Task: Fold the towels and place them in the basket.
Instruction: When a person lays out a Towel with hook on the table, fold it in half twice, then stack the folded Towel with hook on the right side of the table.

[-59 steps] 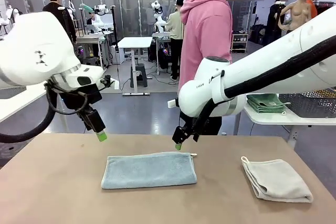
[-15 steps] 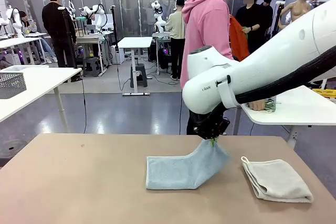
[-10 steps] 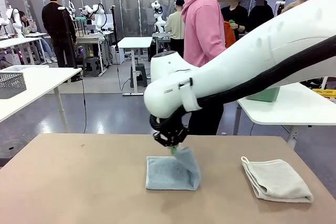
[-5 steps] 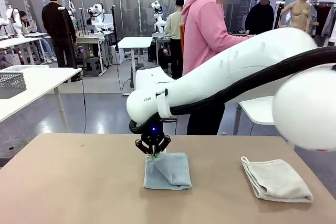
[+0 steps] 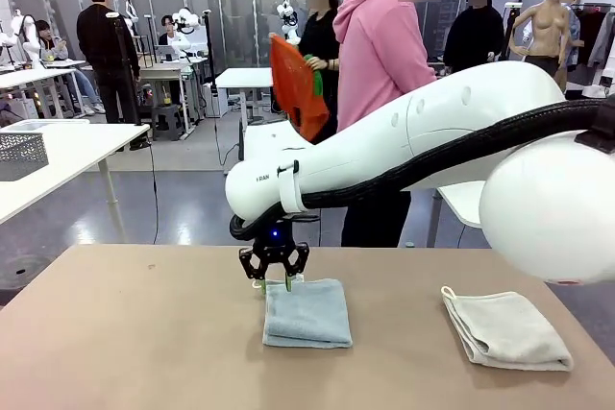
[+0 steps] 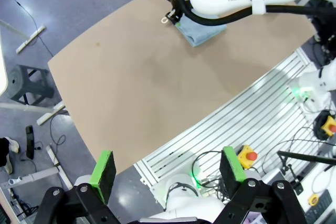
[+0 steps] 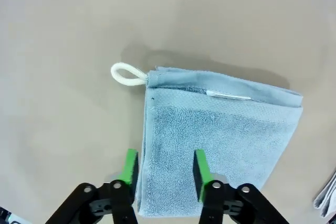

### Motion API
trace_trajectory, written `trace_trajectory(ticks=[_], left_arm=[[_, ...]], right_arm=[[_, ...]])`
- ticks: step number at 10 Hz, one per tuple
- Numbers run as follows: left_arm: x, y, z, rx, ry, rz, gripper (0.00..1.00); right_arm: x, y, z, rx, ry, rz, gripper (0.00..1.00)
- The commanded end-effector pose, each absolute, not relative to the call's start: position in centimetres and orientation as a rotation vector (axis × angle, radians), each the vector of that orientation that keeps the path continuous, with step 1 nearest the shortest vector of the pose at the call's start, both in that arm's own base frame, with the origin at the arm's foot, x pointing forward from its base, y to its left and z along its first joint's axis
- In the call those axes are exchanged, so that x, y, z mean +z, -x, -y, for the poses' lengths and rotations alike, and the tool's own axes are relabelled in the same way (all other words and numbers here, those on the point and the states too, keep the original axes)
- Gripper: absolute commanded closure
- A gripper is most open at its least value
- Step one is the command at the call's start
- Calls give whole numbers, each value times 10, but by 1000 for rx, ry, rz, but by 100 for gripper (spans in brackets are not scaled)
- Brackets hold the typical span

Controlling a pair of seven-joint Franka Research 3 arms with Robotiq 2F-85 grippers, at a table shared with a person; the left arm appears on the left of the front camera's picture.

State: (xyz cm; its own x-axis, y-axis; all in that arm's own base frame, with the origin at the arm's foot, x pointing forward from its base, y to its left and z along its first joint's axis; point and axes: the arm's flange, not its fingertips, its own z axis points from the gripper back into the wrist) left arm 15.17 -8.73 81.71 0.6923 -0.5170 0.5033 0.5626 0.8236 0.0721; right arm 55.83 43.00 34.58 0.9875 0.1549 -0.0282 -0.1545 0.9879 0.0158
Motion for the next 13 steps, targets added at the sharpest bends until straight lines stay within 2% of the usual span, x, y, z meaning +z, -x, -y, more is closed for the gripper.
trace_trajectory(ticks=[1,2,3,4,5,13], left_arm=[[819,-151,87,-612,85,537,0],[819,-151,87,-612,85,537,0],[819,-151,87,-612,85,537,0],[819,-151,87,-612,85,537,0],[819,-151,87,-612,85,537,0],[819,-151,87,-612,85,537,0]], right_arm=[[350,-547,-413,141,-53,-6,0],[352,-542,-404,143,-83,3,14],[354,-537,-393,145,-113,3,7],[354,-535,-383,142,-108,-14,7],[355,-556,-416,132,-62,-8,7],[355,-556,-416,132,-62,-8,7]])
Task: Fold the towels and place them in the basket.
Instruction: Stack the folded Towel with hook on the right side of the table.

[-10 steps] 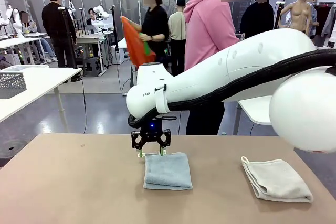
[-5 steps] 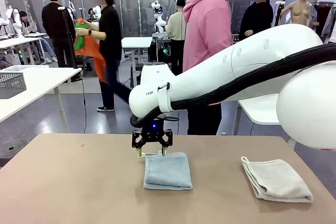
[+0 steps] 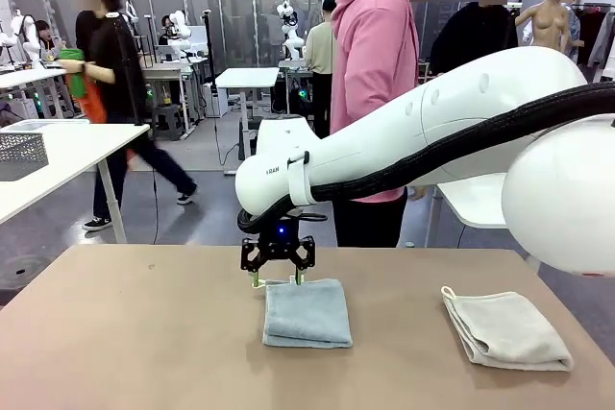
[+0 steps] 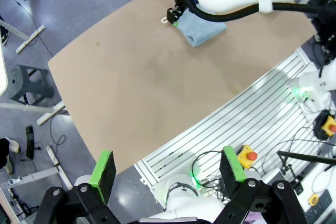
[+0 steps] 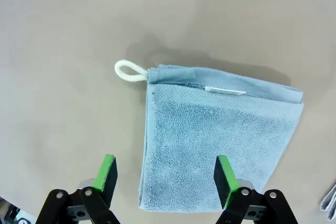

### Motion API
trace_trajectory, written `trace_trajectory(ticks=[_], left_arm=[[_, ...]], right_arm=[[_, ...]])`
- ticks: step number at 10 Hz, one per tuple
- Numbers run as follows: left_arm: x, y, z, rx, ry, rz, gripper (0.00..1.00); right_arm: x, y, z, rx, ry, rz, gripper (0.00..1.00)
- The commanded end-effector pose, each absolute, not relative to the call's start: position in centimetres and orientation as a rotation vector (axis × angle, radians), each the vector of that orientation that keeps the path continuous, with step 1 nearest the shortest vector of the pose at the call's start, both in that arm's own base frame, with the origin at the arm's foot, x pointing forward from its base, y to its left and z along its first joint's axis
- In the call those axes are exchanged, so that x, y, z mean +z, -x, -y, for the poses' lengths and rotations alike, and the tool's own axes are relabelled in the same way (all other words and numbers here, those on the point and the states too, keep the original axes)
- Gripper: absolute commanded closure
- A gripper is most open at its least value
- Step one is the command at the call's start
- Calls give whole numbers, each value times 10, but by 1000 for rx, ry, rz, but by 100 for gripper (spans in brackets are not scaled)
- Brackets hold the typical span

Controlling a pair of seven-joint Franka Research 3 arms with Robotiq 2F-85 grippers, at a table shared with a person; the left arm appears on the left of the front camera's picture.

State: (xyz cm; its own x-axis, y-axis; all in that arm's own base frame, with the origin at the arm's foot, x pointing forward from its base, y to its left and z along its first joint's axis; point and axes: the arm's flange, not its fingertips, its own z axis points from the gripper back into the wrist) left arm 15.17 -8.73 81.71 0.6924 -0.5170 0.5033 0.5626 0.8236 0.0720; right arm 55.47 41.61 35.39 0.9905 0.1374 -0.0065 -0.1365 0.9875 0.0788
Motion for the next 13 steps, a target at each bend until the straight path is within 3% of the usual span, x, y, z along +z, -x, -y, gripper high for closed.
trace_trajectory(ticks=[1,3,6,10,13], left_arm=[[819,-151,87,-612,85,537,0],[819,-151,87,-612,85,537,0],[819,-151,87,-612,85,537,0],[819,-151,87,-612,85,537,0],[819,-151,87,-612,85,537,0]], right_arm=[[355,-556,-416,132,-62,-8,7],[354,-555,-416,138,-78,-12,7],[390,-500,-322,148,-263,36,7],[371,-492,-216,128,-528,102,7],[331,-494,-191,85,-674,146,7]])
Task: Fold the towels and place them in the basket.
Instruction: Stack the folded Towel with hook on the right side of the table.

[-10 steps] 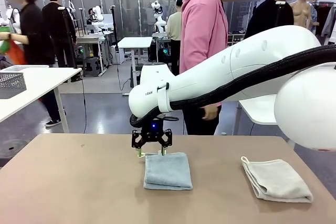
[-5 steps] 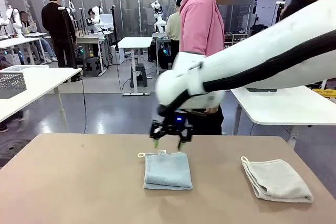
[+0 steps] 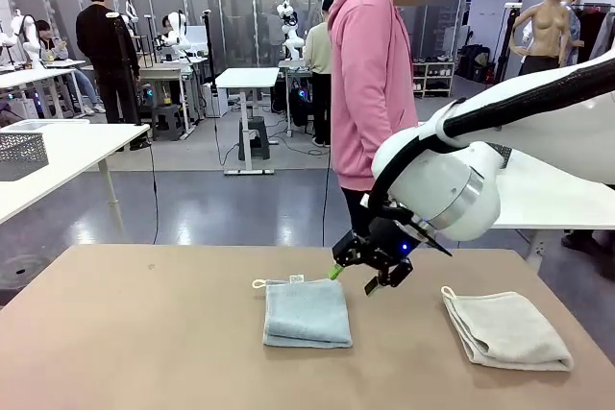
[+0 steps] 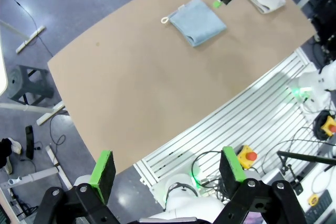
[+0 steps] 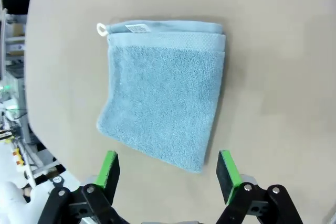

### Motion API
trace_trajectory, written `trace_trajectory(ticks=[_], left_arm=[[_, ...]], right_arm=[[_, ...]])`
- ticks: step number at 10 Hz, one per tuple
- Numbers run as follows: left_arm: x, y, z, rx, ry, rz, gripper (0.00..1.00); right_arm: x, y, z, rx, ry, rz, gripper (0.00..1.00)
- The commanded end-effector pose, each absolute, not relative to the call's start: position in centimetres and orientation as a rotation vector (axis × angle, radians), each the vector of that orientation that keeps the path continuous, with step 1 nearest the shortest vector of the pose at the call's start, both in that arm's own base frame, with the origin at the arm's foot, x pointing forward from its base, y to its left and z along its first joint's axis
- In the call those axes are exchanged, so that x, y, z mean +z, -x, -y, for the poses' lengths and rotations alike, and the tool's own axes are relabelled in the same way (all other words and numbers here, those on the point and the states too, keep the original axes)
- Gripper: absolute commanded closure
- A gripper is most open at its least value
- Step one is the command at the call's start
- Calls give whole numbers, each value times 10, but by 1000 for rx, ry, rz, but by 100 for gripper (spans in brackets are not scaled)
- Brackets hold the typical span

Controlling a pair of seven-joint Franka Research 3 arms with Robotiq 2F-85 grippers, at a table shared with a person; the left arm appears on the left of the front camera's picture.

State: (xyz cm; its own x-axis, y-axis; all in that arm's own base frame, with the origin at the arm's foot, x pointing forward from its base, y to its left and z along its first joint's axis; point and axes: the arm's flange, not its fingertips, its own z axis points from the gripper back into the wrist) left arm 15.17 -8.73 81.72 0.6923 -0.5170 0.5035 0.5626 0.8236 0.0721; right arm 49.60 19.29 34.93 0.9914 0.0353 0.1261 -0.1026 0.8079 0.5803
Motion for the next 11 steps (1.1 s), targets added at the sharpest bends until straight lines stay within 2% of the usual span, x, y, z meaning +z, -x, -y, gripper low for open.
trace_trajectory(ticks=[1,7,11], left_arm=[[819,-151,87,-612,85,537,0],[819,-151,87,-612,85,537,0],[819,-151,87,-612,85,537,0]], right_arm=[[317,-495,-188,73,-711,167,7],[265,-501,-184,31,-848,152,7],[254,-511,-195,11,-879,129,7]])
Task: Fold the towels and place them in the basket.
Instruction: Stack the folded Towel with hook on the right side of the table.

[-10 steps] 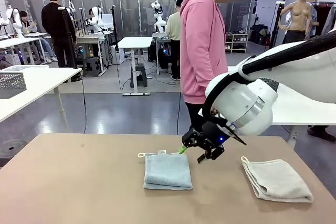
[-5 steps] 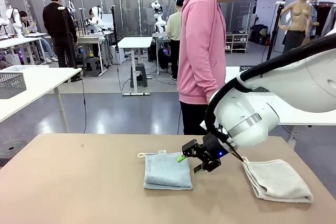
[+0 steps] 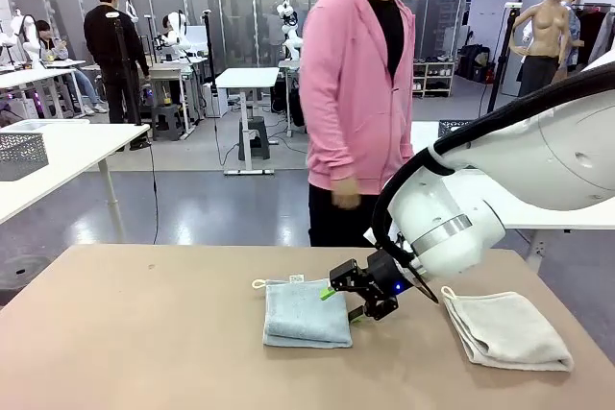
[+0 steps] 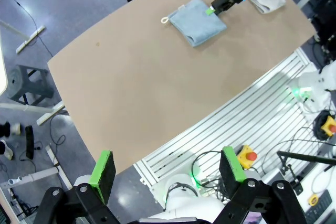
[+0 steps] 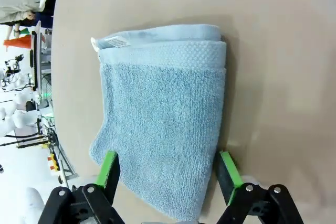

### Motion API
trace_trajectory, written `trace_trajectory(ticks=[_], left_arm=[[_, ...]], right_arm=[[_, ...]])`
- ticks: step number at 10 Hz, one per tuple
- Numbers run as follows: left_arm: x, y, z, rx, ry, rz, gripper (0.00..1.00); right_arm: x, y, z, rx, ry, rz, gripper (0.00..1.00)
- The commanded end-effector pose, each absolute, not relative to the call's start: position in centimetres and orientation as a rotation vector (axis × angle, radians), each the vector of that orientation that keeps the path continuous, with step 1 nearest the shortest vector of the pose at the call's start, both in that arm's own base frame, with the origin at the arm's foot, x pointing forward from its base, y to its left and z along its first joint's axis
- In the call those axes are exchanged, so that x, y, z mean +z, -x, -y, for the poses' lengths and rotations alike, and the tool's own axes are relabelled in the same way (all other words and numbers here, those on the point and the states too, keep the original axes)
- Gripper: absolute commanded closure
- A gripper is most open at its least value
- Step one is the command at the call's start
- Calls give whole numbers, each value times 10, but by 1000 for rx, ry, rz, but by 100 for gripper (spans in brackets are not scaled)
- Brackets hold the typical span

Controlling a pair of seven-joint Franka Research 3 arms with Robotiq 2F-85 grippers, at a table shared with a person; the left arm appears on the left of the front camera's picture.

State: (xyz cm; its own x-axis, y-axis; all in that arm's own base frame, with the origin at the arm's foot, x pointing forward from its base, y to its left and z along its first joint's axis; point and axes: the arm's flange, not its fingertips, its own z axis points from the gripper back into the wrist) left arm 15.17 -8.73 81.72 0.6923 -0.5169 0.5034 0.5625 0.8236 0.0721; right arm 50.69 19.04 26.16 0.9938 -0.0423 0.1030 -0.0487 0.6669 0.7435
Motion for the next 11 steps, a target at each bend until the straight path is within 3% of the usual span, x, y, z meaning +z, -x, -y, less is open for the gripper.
trace_trajectory(ticks=[1,2,4,6,7,8,11], left_arm=[[819,-151,87,-612,85,537,0],[819,-151,87,-612,85,537,0],[819,-151,87,-612,85,537,0],[819,-151,87,-612,85,537,0],[819,-151,87,-612,85,537,0],[819,-151,87,-612,85,537,0],[819,-151,87,-612,85,537,0]], right_arm=[[252,-513,-196,2,-877,129,14],[251,-515,-199,4,-880,126,52],[250,-517,-201,7,-883,121,100],[253,-516,-202,2,-880,126,100],[253,-515,-203,0,-875,126,92],[254,-513,-203,-4,-869,125,100],[259,-504,-204,-24,-828,112,100]])
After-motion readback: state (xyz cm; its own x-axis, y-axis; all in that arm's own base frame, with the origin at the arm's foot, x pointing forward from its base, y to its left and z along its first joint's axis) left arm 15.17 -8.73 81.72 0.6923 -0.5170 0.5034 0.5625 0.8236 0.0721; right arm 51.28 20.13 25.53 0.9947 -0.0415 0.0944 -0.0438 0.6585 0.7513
